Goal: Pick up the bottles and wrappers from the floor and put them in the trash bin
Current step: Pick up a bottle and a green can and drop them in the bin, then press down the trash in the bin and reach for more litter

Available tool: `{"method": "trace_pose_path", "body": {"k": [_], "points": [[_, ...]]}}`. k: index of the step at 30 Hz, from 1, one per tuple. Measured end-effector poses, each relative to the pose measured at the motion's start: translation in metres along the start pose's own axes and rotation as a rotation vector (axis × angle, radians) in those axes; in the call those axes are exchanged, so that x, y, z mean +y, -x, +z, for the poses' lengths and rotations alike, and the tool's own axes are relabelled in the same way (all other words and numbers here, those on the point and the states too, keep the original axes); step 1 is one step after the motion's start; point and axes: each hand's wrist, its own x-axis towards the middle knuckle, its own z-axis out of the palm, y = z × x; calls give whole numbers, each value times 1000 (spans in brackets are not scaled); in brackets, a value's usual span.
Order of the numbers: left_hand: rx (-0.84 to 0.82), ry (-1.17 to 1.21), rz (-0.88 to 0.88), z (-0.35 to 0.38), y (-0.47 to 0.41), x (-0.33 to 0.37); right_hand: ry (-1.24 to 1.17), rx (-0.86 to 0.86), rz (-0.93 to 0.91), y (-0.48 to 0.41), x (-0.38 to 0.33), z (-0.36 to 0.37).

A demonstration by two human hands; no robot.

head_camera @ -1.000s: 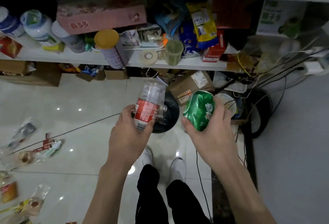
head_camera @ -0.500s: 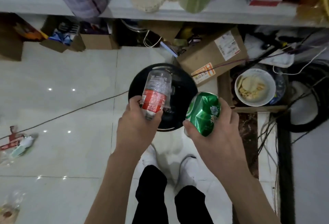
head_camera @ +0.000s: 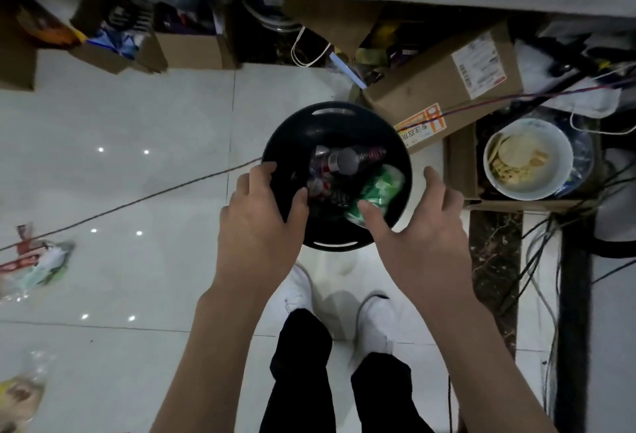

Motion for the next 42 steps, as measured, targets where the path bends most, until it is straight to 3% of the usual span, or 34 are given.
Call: {"method": "trace_pose_path", "body": {"k": [3, 8, 19, 25, 31, 36, 42], "points": [[59, 12, 28, -50, 33, 35, -16, 3, -39, 15, -22, -59], [83, 54, 48, -74, 48, 60, -95, -68, -74, 14, -41, -99], [233, 66, 141, -244, 194, 205, -149, 47, -361, 109, -133, -340], [344, 82, 206, -318, 274, 256, -167, 54, -530, 165, -164, -434], [423, 118, 214, -346, 353, 259, -126, -76, -682, 218, -158, -473], [407, 112, 114, -344, 406, 233, -44, -306, -812, 250, -148, -475], [393, 125, 4, -346, 455, 183, 79, -412, -958, 286, -166, -457]]}}
